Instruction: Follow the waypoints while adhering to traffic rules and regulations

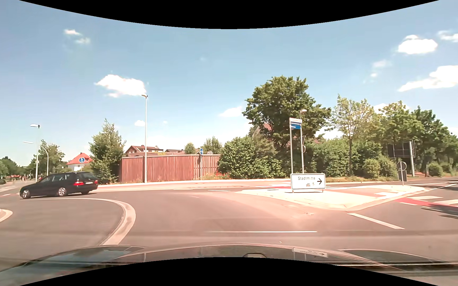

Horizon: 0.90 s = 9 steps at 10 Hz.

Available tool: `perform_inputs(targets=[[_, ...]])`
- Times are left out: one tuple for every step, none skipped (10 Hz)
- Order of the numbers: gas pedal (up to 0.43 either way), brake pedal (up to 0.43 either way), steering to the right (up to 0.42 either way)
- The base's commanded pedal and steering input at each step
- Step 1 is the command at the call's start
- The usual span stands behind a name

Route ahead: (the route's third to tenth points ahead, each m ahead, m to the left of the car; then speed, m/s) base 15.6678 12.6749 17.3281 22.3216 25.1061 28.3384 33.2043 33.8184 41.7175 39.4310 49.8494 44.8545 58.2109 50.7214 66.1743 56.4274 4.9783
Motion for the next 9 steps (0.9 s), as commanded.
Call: perform_inputs(targets=[[0.150,0.000,-0.153],[0.150,0.000,-0.194],[0.150,0.000,-0.230],[0.150,0.000,-0.255],[0.150,0.000,-0.269],[0.150,0.000,-0.273],[0.150,0.000,-0.273],[0.150,0.000,-0.272],[0.150,0.000,-0.272]])
